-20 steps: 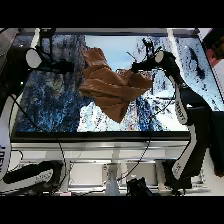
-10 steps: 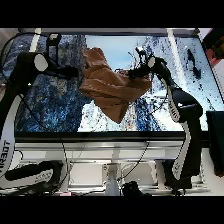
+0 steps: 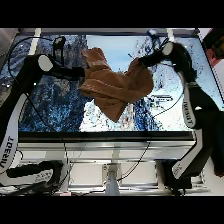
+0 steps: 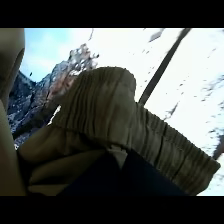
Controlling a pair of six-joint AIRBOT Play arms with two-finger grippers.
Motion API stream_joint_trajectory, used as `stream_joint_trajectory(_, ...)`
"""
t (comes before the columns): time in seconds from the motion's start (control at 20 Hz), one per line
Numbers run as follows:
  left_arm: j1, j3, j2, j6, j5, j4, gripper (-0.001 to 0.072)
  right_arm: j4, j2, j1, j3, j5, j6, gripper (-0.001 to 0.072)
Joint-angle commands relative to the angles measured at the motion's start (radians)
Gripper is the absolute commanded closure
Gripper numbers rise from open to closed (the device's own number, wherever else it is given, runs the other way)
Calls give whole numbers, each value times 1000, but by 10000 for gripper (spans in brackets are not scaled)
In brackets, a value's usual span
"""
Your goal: Fold the clothes and pants, and hang the long-sleeved shirts on hangers.
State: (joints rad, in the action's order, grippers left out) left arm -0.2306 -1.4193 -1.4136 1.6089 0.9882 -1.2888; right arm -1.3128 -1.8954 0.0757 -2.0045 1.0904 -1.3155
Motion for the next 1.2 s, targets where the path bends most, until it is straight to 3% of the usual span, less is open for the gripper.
stream_joint_trajectory(0.0,-4,0,-1,0,-5,74,694,-59,164,-118,0,158,-4,685)
stream_joint_trajectory(0.1,-24,8,0,-1,-10,71,694,-92,235,-202,13,269,-20,685)
stream_joint_trajectory(0.25,-85,80,18,0,-84,71,695,-146,326,-312,84,297,-122,685)
stream_joint_trajectory(0.55,-199,353,32,0,-444,277,683,-163,460,-443,274,364,-137,685)
stream_joint_trajectory(0.6,-204,391,31,0,-527,350,617,-163,473,-451,303,361,-134,685)
stream_joint_trajectory(0.7,-204,435,27,0,-667,460,199,-164,480,-457,341,360,-130,685)
stream_joint_trajectory(0.75,-200,438,18,0,-727,472,118,-161,480,-457,352,354,-130,684)
stream_joint_trajectory(0.9,-170,438,-22,1,-903,491,120,-160,480,-457,380,342,-130,684)
stream_joint_trajectory(1.0,-122,438,-64,2,-936,568,114,-160,480,-457,388,335,-129,684)
stream_joint_trajectory(1.1,-66,438,-116,2,-904,594,-9,-158,480,-457,388,326,-108,684)
stream_joint_trajectory(1.15,-42,437,-137,1,-875,594,-9,-159,480,-457,388,324,-103,684)
